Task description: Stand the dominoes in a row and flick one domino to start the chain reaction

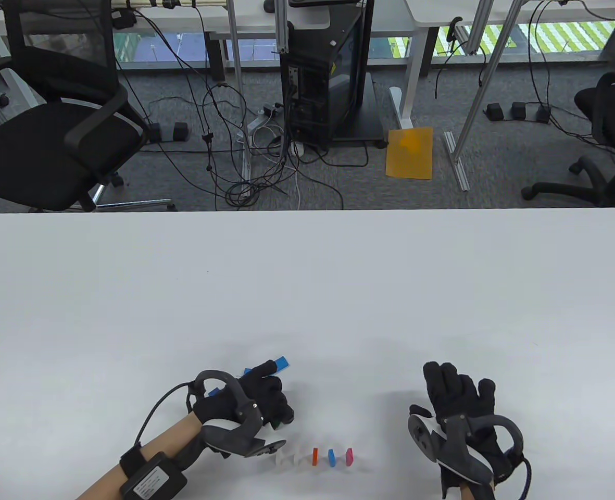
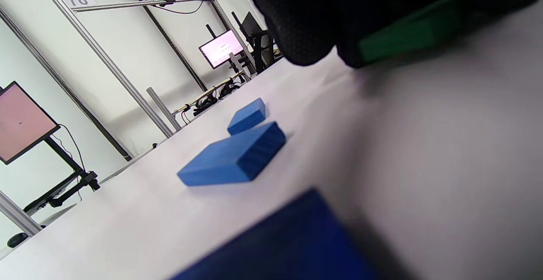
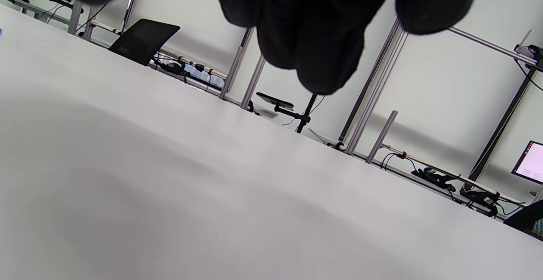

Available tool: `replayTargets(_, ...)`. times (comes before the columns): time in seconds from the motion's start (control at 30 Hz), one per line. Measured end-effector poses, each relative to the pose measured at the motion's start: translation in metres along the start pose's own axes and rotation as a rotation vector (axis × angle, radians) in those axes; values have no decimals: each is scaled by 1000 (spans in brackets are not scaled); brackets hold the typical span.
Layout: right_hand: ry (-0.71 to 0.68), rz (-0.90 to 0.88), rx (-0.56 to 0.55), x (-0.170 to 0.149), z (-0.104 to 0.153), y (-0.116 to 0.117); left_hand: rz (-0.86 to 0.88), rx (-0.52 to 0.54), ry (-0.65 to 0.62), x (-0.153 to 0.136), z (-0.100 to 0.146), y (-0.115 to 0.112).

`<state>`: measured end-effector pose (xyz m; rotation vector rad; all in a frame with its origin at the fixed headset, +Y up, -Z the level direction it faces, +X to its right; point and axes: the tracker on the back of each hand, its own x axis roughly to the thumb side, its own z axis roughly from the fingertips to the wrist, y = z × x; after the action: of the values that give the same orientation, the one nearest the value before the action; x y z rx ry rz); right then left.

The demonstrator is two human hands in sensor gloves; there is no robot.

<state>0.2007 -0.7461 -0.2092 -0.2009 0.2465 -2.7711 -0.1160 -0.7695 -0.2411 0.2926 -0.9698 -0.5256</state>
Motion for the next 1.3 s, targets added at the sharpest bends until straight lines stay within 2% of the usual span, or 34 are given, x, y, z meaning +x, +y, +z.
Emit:
replayTargets(0.1,0,1,3,-1,0,-1,-12,6,37,-6,4,1)
replayTargets(0.2,-5,-7,10,-1,0,-2,-31,47,133,-23,16,10)
replayTargets(0.43,-11,-4,17,-1,0,-3,98,74,286,-50,53,33)
replayTargets(0.53,-8,-3,10,-1,0,-4,94,88,314,-51,69,39)
replayTargets(0.77,-14,1,5,0,1,-1,48,106,327,-26,97,49)
replayTargets(0.97,-29,7,22,2,1,1,162,116,332,-7,101,47)
replayTargets(1.13,-37,4,24,3,1,1,168,91,320,-1,93,38)
replayTargets(1.3,-43,1,33,4,1,0,255,58,265,8,82,32)
